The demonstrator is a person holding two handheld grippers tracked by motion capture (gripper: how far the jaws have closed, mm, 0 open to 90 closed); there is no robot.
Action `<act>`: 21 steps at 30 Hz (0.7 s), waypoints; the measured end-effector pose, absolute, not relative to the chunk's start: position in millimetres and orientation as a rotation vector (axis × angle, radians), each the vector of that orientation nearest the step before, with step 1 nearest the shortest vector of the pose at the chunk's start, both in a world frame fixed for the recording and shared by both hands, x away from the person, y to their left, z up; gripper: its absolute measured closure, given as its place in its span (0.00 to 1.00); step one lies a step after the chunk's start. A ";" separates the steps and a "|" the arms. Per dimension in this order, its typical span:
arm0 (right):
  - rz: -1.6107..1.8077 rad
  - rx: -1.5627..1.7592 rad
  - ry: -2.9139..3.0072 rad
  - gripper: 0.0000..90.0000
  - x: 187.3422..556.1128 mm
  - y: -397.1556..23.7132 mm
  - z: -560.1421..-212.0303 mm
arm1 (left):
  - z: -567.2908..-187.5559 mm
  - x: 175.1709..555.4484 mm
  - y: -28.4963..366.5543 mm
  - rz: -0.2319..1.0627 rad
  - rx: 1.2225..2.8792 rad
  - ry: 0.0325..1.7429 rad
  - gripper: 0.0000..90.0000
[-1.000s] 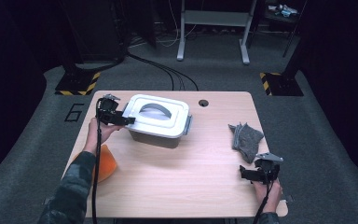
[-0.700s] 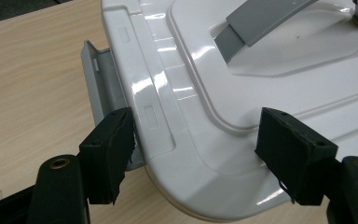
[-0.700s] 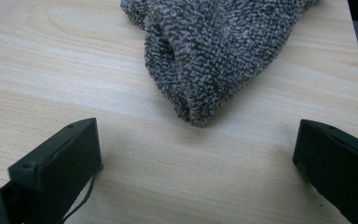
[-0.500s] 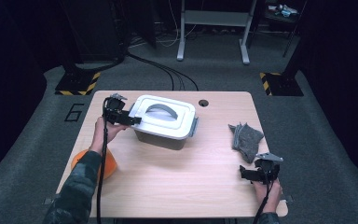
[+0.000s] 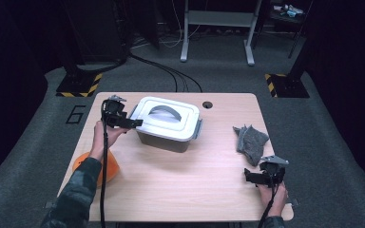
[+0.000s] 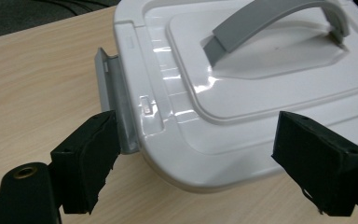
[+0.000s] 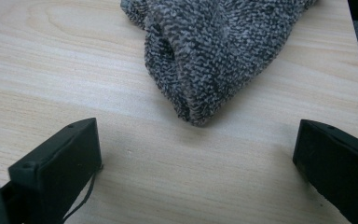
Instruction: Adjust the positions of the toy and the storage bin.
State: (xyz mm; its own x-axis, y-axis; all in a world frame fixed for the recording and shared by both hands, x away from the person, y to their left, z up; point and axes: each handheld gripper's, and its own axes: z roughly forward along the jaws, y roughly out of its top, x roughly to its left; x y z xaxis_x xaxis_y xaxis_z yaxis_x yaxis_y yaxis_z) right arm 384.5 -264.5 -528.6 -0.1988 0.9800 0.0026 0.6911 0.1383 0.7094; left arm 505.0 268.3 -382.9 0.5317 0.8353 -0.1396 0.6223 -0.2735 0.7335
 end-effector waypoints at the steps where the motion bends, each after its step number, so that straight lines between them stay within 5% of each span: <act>1: 0.815 1.598 1.954 0.00 384.6 -264.6 -528.6 | -382.2 502.5 267.7 0.359 1.999 1.178 0.16; 21: 0.829 1.577 1.980 0.00 384.5 -265.6 -526.6 | -399.5 420.5 228.7 0.378 2.091 0.940 0.12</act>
State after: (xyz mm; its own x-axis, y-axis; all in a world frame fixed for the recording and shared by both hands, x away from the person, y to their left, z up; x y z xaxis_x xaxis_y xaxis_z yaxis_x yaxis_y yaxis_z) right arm 384.5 -265.6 -526.6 -0.2260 0.9741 0.0056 0.6875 0.1554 0.7094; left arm 420.5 228.7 -399.5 0.6800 0.7316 -0.0489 0.4943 -0.4081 0.7675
